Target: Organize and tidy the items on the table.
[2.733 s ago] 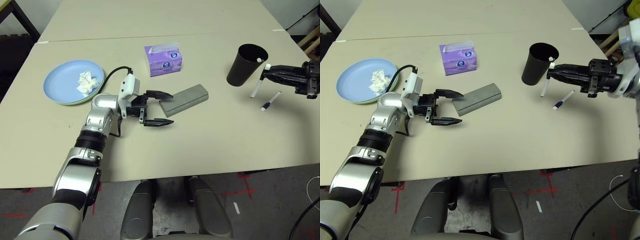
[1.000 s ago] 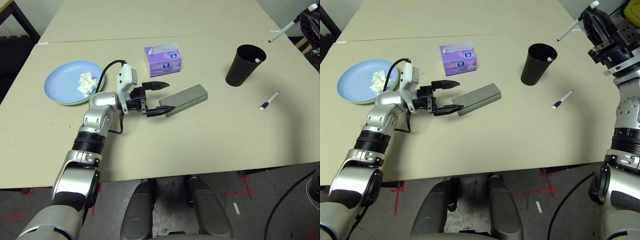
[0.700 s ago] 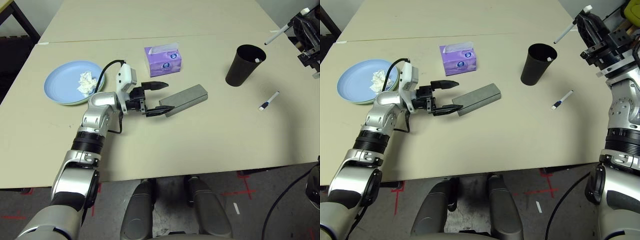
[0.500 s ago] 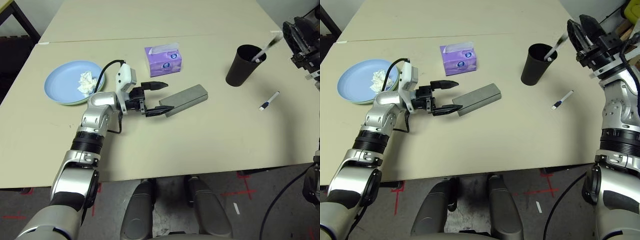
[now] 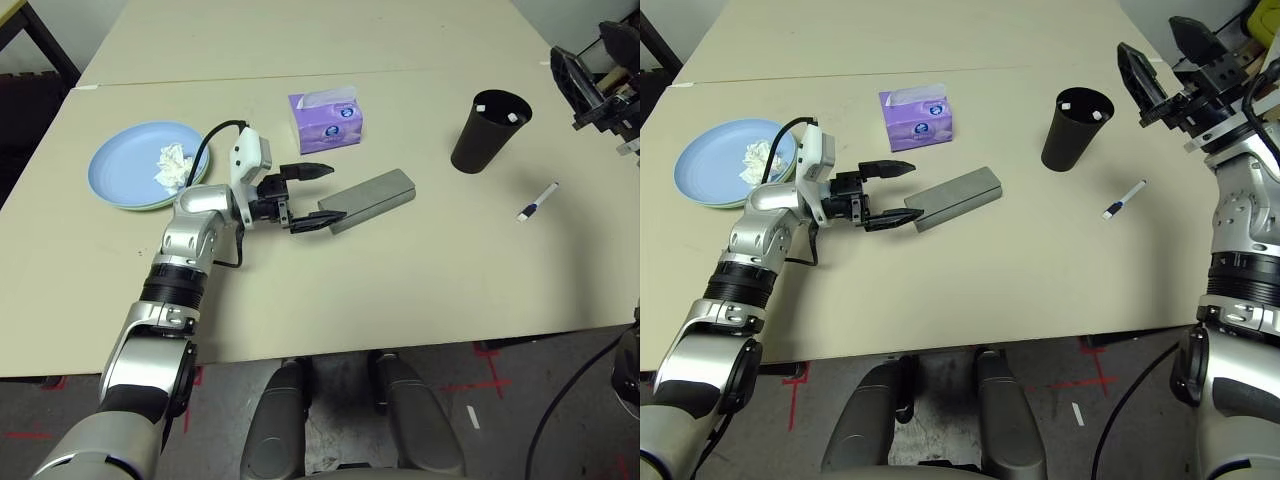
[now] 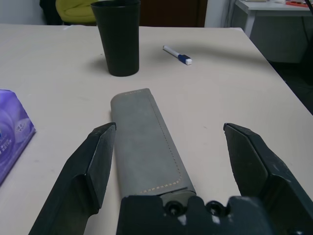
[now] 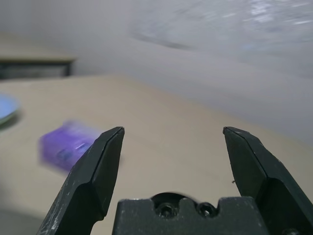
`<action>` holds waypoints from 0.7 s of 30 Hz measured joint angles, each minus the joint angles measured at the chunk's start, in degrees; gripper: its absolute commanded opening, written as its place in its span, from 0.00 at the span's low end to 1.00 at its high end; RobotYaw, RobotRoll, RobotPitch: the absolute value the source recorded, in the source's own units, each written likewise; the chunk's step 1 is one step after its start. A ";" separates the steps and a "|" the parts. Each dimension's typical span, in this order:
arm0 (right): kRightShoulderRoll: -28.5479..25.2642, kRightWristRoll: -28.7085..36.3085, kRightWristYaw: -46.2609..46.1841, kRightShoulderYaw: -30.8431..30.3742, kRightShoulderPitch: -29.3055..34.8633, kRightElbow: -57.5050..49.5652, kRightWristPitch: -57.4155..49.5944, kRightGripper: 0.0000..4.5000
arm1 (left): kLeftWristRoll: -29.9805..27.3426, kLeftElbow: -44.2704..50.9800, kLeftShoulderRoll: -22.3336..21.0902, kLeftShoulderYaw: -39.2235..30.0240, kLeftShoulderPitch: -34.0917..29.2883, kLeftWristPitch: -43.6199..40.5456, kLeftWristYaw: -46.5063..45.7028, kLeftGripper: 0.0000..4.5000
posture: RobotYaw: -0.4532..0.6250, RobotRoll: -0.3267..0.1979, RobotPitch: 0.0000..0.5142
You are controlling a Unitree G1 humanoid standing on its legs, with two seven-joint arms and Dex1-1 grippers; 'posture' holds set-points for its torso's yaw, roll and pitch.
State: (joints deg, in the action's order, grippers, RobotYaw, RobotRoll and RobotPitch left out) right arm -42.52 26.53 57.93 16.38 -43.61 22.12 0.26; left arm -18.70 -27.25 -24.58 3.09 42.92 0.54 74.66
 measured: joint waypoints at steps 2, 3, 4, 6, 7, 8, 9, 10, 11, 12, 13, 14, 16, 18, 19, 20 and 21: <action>-2.36 -2.16 7.61 -3.65 -1.05 2.32 2.94 0.99 | -0.08 0.39 -0.50 -0.06 -0.11 -0.04 0.45 1.00 | 0.44 0.62 0.38; -3.25 -3.46 11.43 -5.68 -1.94 4.26 5.13 0.99 | -0.13 0.64 -0.60 -0.20 -0.19 -0.09 0.53 1.00 | 0.44 0.62 0.39; -4.10 -5.25 15.22 -7.79 -2.98 6.76 8.19 0.99 | -0.15 1.09 -0.62 -0.22 -0.28 -0.13 0.59 1.00 | 0.45 0.62 0.39; -5.60 -9.03 21.08 -11.54 -5.15 11.85 15.75 0.99 | -0.19 1.70 -0.63 -0.22 -0.47 -0.13 0.93 1.00 | 0.45 0.62 0.40; -6.47 -11.54 23.98 -13.58 -6.51 15.14 20.42 0.99 | -0.19 1.81 -0.69 -0.22 -0.59 -0.13 1.12 1.00 | 0.45 0.62 0.40; -7.15 -14.04 26.14 -15.42 -8.35 18.71 24.35 0.99 | -0.19 1.84 -0.70 -0.21 -0.65 -0.13 1.22 1.00 | 0.46 0.62 0.40; -7.58 -15.67 27.40 -16.66 -9.49 20.99 26.84 0.99 | -0.19 1.91 -0.70 -0.20 -0.69 -0.12 1.36 1.00 | 0.46 0.62 0.41; -8.14 -17.97 28.83 -18.53 -11.20 24.18 30.24 0.99 | -0.19 1.99 -0.71 -0.19 -0.75 -0.12 1.48 1.00 | 0.46 0.62 0.41; -8.58 -20.26 29.99 -20.21 -12.83 27.04 33.34 0.99 | -0.19 2.06 -0.70 -0.18 -0.80 -0.12 1.51 1.00 | 0.46 0.62 0.41; -8.95 -22.68 30.95 -21.83 -14.50 30.02 36.36 0.99 | -0.19 2.14 -0.70 -0.18 -0.84 -0.12 1.52 1.00 | 0.46 0.62 0.41; -9.39 -25.38 31.57 -23.62 -15.96 32.59 39.11 0.99 | -0.19 2.21 -0.72 -0.18 -0.90 -0.10 1.52 1.00 | 0.46 0.62 0.42; -9.73 -27.63 31.78 -25.19 -17.23 34.66 41.08 0.99 | -0.18 2.25 -0.72 -0.18 -0.93 -0.07 1.51 1.00 | 0.46 0.62 0.42; -10.61 -33.96 30.84 -29.54 -20.47 38.76 45.01 0.99 | -0.17 2.31 -0.69 -0.16 -0.98 0.07 1.49 1.00 | 0.47 0.62 0.43; -11.25 -40.07 28.85 -33.15 -23.67 42.06 47.79 0.99 | -0.12 2.34 -0.67 -0.14 -1.08 0.24 1.37 1.00 | 0.48 0.62 0.44; -11.29 -43.69 27.05 -35.45 -25.76 43.64 49.38 0.99 | -0.10 2.43 -0.67 -0.14 -1.22 0.26 1.16 1.00 | 0.48 0.62 0.44; -11.31 -46.23 25.52 -37.06 -27.03 44.52 50.45 0.99 | -0.09 2.70 -0.64 -0.12 -1.36 0.27 1.02 1.00 | 0.49 0.62 0.44; -11.30 -48.30 24.16 -38.24 -27.97 45.27 51.07 0.99 | -0.08 3.03 -0.59 -0.11 -1.52 0.27 0.91 1.00 | 0.49 0.62 0.45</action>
State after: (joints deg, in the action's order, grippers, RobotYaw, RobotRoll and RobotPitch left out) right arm -53.83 -21.77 82.09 -21.86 -71.58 67.38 51.33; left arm -18.79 -24.21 -25.17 2.98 41.40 0.81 75.57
